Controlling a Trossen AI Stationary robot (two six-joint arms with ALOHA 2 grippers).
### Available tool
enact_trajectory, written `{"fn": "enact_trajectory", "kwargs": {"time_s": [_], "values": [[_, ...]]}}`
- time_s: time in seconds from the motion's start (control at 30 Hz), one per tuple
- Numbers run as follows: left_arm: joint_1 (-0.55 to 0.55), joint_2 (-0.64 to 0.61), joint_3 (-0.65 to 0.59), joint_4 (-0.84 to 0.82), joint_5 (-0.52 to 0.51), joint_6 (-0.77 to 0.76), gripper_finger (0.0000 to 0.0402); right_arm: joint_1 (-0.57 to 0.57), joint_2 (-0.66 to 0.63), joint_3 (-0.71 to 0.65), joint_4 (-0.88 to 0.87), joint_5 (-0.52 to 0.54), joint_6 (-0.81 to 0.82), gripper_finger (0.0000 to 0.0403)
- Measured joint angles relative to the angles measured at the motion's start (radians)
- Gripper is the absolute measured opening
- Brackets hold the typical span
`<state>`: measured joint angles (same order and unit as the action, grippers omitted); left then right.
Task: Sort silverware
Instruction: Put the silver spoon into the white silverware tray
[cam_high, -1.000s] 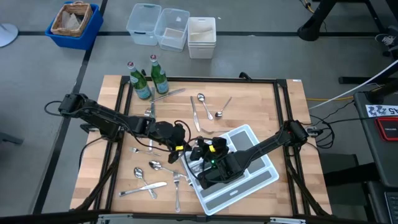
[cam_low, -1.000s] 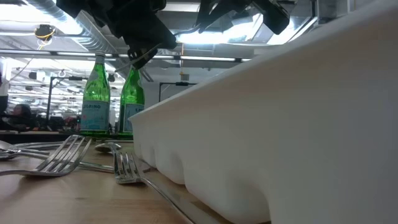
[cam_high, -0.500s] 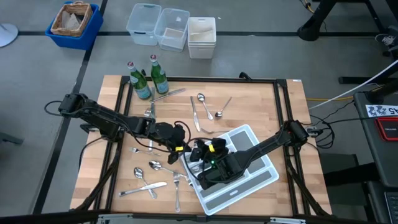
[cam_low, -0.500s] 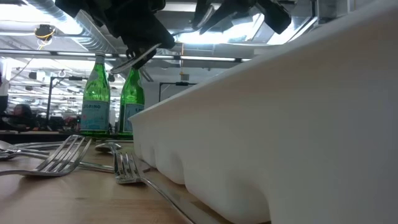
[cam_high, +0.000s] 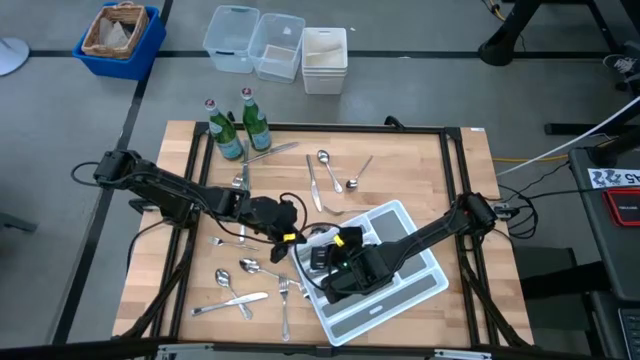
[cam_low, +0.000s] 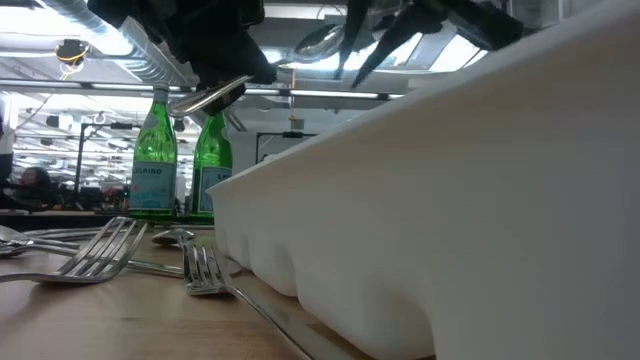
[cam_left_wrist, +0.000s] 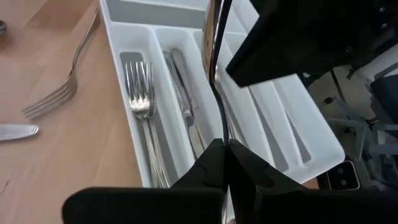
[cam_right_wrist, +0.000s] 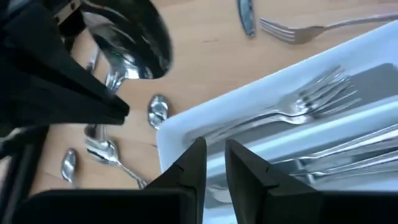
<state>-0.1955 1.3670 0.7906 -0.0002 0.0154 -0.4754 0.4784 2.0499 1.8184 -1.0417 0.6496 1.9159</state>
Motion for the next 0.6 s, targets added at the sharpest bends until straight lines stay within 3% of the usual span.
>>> {"fn": "enact_trajectory", "kwargs": {"time_s": [0.23,0.4,0.6], "values": [[0.000,0.008,0.000,0.004,0.003,-0.047,0.0001,0.000,-0.012,0.144,-0.255,-0.032,-0.094,0.0063],[-0.010,0.084,0.000,0.145,0.006,-0.089,0.0001,-0.001,-0.022,0.291,-0.517,-0.005,-0.151,0.0063],[-0.022,0.229,0.030,0.375,0.011,-0.105,0.0001,-0.009,-0.068,0.363,-0.526,0.107,-0.337,0.0063]]}}
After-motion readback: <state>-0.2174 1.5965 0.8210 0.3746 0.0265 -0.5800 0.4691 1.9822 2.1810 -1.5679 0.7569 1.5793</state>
